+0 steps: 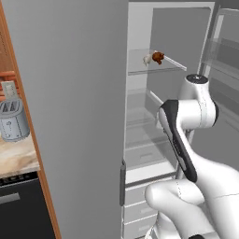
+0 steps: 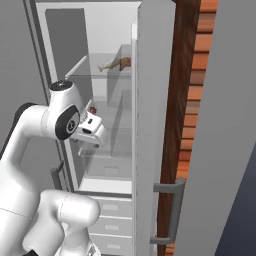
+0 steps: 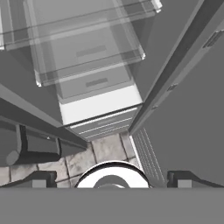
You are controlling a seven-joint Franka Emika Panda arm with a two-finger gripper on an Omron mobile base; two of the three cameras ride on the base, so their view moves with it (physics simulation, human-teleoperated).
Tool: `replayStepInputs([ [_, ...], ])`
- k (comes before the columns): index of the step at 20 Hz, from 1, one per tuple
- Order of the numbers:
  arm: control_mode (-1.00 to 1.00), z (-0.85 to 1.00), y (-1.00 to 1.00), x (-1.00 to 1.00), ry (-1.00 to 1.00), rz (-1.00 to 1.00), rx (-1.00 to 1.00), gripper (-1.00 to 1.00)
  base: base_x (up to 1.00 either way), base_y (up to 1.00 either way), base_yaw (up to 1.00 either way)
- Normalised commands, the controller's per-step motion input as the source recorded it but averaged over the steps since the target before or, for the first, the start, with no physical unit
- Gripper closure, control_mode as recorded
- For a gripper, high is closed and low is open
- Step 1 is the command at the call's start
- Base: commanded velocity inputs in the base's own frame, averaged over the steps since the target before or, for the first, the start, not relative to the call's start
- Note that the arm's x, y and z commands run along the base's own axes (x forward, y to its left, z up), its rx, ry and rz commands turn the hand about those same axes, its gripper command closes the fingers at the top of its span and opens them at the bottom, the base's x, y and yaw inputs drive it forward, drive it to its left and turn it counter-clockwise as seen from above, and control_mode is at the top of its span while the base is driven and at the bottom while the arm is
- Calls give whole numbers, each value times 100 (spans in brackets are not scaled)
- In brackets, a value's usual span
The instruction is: Gather the mushroom and lime from the fridge and place them on a tray on the dining counter. Then gather the chicken drumstick and fish from the fridge and place them on the other tray.
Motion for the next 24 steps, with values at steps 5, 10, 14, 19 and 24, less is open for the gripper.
replayStepInputs([
  [5,-100,25,0,13,0,0,2,-100,0,0,0],
  [10,-100,32,2,30,-1,-2,0,-100,0,0,0],
  [14,-100,27,0,18,-3,-1,0,-100,0,0,0],
  [19,-100,9,0,0,-12,0,0,-100,0,0,0],
  [24,-100,0,2,14,-2,3,2,-100,0,0,0],
])
